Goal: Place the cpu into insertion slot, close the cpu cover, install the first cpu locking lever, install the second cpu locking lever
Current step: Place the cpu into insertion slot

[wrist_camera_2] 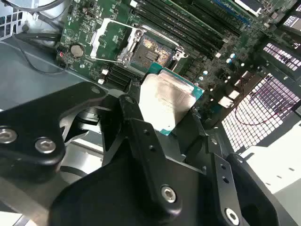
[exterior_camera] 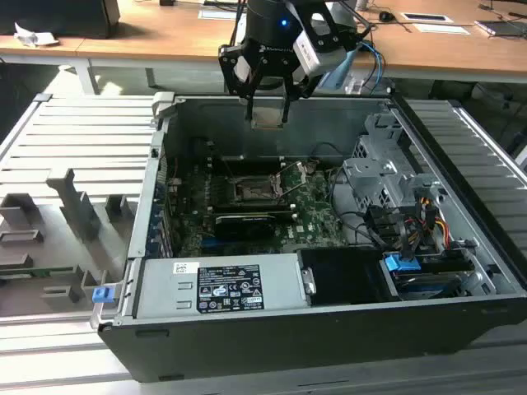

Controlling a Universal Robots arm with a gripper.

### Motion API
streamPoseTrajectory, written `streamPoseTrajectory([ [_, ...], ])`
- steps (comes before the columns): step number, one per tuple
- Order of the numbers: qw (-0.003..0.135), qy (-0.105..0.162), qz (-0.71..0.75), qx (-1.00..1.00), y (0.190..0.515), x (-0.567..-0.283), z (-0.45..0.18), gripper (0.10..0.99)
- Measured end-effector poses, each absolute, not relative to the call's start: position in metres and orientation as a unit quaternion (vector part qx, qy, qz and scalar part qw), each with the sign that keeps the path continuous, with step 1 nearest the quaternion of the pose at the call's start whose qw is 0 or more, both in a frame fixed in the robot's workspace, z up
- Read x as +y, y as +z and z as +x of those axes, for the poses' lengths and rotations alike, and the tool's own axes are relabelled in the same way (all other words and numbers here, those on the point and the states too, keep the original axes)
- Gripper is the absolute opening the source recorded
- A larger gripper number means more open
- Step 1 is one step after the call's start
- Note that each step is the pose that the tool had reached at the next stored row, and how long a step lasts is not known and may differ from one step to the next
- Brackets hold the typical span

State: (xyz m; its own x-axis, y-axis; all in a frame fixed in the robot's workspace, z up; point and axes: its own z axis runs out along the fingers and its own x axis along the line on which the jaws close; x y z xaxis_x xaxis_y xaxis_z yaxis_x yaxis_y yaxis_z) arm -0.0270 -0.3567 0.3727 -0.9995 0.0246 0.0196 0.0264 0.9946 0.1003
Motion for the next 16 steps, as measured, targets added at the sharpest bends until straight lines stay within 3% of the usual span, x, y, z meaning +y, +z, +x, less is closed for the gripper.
streamPoseTrajectory([
  [16,0.008,-0.051,-0.033,-0.998,0.3726,-0.3567,-0.0271,0.541],
])
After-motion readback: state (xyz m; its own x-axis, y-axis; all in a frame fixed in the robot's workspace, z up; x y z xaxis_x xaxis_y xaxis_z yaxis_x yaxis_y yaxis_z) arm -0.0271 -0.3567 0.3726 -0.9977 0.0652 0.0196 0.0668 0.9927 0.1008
